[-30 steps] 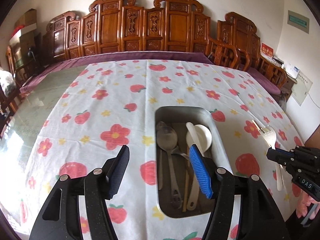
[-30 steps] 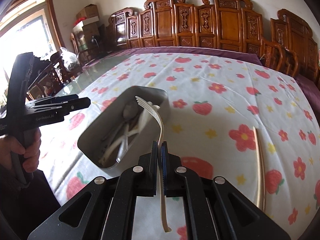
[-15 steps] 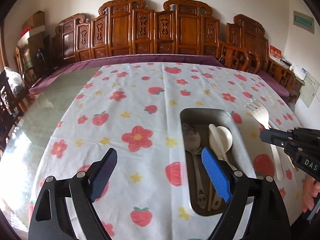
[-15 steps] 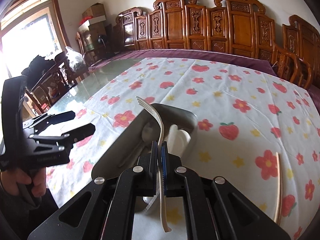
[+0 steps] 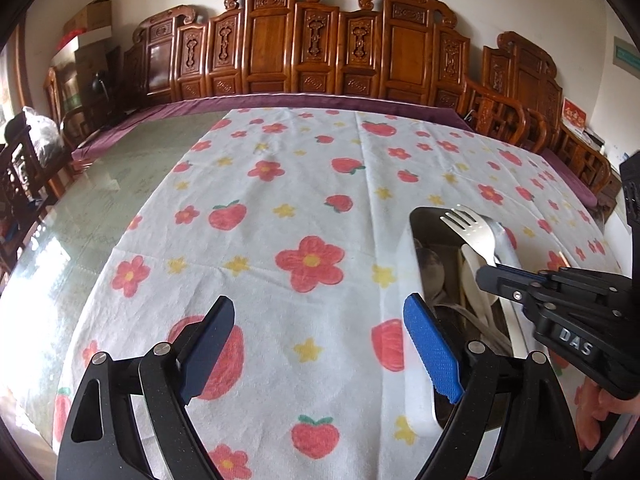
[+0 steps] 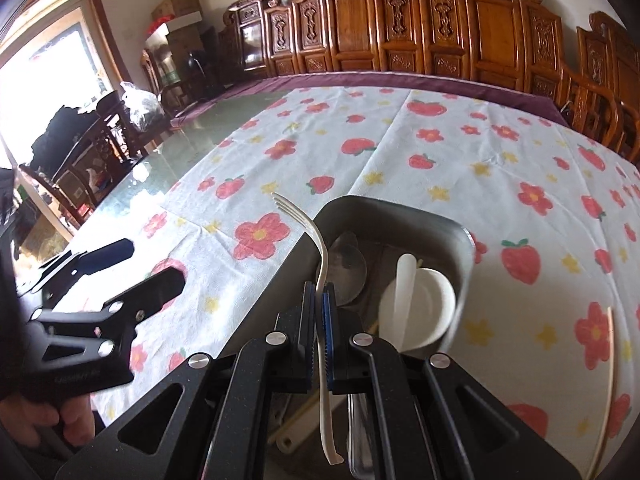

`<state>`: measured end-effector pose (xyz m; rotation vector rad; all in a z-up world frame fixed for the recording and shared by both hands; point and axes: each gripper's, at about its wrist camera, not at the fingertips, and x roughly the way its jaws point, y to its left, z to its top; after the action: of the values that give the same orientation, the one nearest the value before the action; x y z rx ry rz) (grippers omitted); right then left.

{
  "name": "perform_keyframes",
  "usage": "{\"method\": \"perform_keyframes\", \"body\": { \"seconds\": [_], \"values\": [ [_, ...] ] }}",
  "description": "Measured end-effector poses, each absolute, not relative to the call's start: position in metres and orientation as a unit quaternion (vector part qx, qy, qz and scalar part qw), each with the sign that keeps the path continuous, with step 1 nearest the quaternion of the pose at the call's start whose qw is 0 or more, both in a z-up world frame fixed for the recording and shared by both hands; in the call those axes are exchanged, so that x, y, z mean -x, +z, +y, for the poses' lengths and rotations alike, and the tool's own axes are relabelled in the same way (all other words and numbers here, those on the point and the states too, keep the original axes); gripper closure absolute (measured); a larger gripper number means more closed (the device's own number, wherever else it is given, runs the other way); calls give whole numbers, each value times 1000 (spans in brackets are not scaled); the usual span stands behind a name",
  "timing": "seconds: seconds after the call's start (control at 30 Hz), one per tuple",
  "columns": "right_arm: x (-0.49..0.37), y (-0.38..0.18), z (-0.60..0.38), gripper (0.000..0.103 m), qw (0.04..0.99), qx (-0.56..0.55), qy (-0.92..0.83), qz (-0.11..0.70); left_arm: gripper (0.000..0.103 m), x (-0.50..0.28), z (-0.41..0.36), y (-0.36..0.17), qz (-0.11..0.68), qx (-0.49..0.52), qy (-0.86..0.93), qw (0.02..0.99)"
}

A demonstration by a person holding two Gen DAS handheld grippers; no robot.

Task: Organize utensils
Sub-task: 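Lower the white plastic fork into the tray and open the right gripper, then move the open right gripper toward the wooden chopsticks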

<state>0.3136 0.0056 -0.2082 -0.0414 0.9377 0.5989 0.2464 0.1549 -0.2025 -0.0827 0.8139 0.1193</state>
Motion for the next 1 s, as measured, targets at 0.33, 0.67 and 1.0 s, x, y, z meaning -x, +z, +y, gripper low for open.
{"method": "perform_keyframes", "body": {
  "seconds": [0.33, 0.67, 1.0],
  "values": [
    [-314, -223, 4, 96, 845, 26, 275, 458, 20, -247, 150, -202, 393, 37, 55, 917],
    [-308, -198, -23, 96, 864, 39, 270, 422, 20, -244, 140, -197, 388, 41, 39, 920],
    [-282, -171, -114, 96, 892, 54, 223, 388, 20, -239, 103, -187, 375, 40, -6, 926]
  ]
}}
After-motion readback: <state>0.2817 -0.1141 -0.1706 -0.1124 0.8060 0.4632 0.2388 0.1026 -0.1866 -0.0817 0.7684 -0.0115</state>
